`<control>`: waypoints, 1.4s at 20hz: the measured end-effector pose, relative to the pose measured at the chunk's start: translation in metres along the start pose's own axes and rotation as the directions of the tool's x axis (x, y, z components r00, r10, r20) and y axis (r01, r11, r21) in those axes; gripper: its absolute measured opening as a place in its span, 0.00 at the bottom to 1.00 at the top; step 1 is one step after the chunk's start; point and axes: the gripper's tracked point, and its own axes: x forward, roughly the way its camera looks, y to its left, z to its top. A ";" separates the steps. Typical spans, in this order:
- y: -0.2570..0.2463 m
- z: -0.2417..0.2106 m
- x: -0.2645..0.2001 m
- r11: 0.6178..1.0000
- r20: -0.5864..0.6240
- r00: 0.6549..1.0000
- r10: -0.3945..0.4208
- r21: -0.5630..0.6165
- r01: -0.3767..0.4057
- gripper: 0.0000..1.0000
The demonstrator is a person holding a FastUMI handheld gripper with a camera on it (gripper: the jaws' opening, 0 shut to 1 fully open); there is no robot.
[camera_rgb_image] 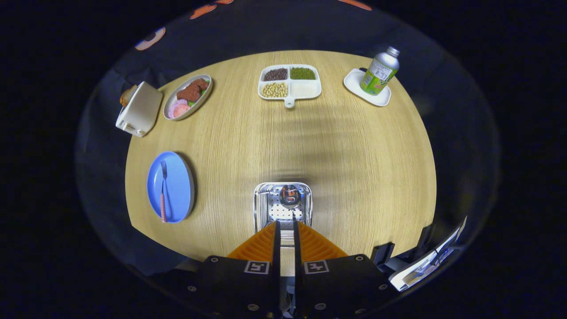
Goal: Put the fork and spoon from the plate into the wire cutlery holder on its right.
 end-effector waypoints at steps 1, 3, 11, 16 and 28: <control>0.004 0.009 -0.008 1.000 0.062 0.998 0.009 0.007 -0.010 0.18; 0.013 0.031 -0.022 1.000 0.187 0.982 0.021 0.012 -0.023 0.26; 0.041 0.092 -0.085 0.998 0.589 0.808 0.005 0.048 -0.042 0.80; 0.057 0.119 -0.122 0.999 0.768 0.639 -0.041 0.053 0.000 0.87; 0.174 0.118 -0.121 0.995 0.843 0.532 0.079 -0.101 0.013 0.97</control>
